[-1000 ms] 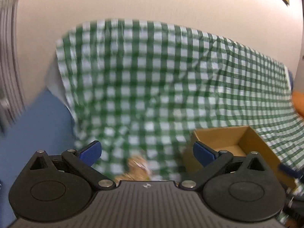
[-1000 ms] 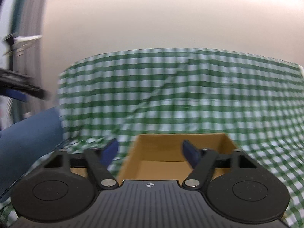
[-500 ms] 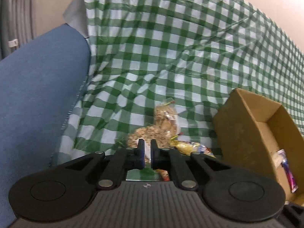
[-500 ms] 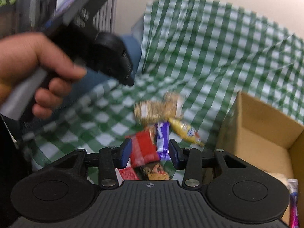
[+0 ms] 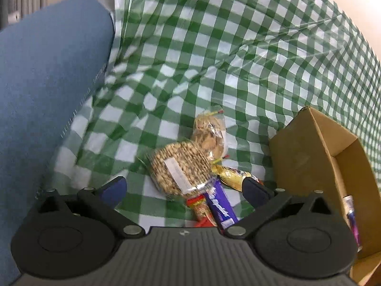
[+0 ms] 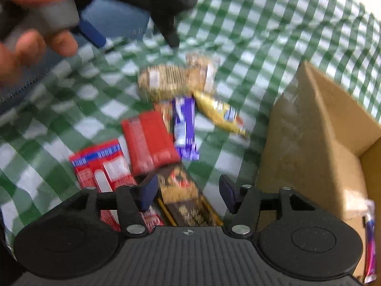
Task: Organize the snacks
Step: 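Move both tools back to the snack pile toward the peanut bag, then grasp the peanut bag with the left tool while the right tool grasps the dark cracker packet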
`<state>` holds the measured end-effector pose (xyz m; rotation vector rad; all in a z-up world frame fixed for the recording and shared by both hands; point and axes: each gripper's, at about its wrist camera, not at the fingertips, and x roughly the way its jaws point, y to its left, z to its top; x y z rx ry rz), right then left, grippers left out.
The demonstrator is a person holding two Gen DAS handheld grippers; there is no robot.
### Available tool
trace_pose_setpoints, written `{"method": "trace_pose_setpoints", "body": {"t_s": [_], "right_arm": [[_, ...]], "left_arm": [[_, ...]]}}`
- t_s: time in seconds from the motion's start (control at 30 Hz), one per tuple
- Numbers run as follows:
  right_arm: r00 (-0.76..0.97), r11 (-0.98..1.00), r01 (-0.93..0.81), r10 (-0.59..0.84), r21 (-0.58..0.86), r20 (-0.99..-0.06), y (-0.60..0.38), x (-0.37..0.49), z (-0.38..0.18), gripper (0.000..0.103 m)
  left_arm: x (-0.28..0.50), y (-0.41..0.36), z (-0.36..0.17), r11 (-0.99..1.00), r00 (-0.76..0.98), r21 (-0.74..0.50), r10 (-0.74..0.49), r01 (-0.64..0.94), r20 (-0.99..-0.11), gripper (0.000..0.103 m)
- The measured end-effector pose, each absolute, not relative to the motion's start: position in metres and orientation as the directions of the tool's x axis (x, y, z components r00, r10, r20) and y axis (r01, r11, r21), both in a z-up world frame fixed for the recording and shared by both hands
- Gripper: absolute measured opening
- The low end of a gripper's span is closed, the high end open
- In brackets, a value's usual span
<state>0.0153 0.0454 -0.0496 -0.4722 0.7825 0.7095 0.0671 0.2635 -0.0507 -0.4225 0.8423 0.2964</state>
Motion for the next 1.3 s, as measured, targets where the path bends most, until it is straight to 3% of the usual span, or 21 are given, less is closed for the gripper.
{"method": "trace_pose_setpoints", "body": {"t_s": [0.07,0.2,0.23,0.4,0.43,0.5,0.7,0.77,0.83,0.9,1.07,1.17,1.2,1.3], "right_arm": [[0.467,0.678,-0.731,0.407,-0.083,-0.785,0.043,0.019,-0.056,0.064],[0.439,0.661,-0.747,0.414,-0.068,-0.797,0.043,0.019,-0.060,0.061],[0.427,0.659,-0.750,0.422,-0.052,-0.800,0.043,0.021,-0.061,0.053],[0.396,0.653,-0.757,0.476,0.014,-0.785,0.038,0.022,-0.053,0.034],[0.400,0.653,-0.757,0.499,0.029,-0.769,0.036,0.021,-0.048,0.021],[0.422,0.645,-0.763,0.545,0.041,-0.725,0.034,0.018,-0.037,0.007],[0.397,0.662,-0.743,0.552,0.096,-0.733,0.032,0.024,-0.036,0.010],[0.405,0.668,-0.740,0.538,0.080,-0.740,0.033,0.024,-0.037,0.030],[0.415,0.670,-0.740,0.519,0.055,-0.747,0.034,0.022,-0.039,0.056],[0.418,0.670,-0.742,0.482,0.017,-0.770,0.038,0.021,-0.045,0.063],[0.426,0.681,-0.731,0.405,-0.044,-0.809,0.042,0.021,-0.059,0.064],[0.396,0.688,-0.725,0.412,-0.005,-0.820,0.041,0.024,-0.063,0.052],[0.390,0.687,-0.727,0.421,0.007,-0.819,0.041,0.024,-0.063,0.040],[0.383,0.680,-0.733,0.436,0.019,-0.814,0.040,0.024,-0.063,0.040]], "left_arm": [[0.066,0.268,-0.052,0.859,0.624,-0.259,0.086,-0.441,-0.777,0.103],[0.071,0.280,-0.053,0.800,0.594,-0.297,0.090,-0.521,-0.800,0.103],[0.070,0.283,-0.054,0.786,0.597,-0.318,0.079,-0.530,-0.798,0.103],[0.065,0.293,-0.062,0.732,0.655,-0.443,0.006,-0.518,-0.756,0.103],[0.067,0.292,-0.064,0.731,0.655,-0.446,0.000,-0.516,-0.756,0.103],[0.075,0.287,-0.067,0.746,0.630,-0.409,0.019,-0.526,-0.776,0.103],[0.102,0.272,-0.079,0.779,0.582,-0.321,0.068,-0.538,-0.810,0.103],[0.111,0.269,-0.084,0.787,0.565,-0.292,0.086,-0.544,-0.821,0.103],[0.119,0.266,-0.089,0.789,0.546,-0.270,0.097,-0.551,-0.832,0.103],[0.125,0.265,-0.096,0.792,0.529,-0.251,0.105,-0.557,-0.842,0.103],[0.135,0.261,-0.105,0.805,0.508,-0.217,0.119,-0.552,-0.853,0.102],[0.140,0.257,-0.109,0.830,0.492,-0.156,0.156,-0.535,-0.856,0.091],[0.140,0.257,-0.110,0.837,0.486,-0.131,0.175,-0.532,-0.856,0.084],[0.136,0.258,-0.109,0.845,0.499,-0.127,0.179,-0.519,-0.848,0.083]]}}
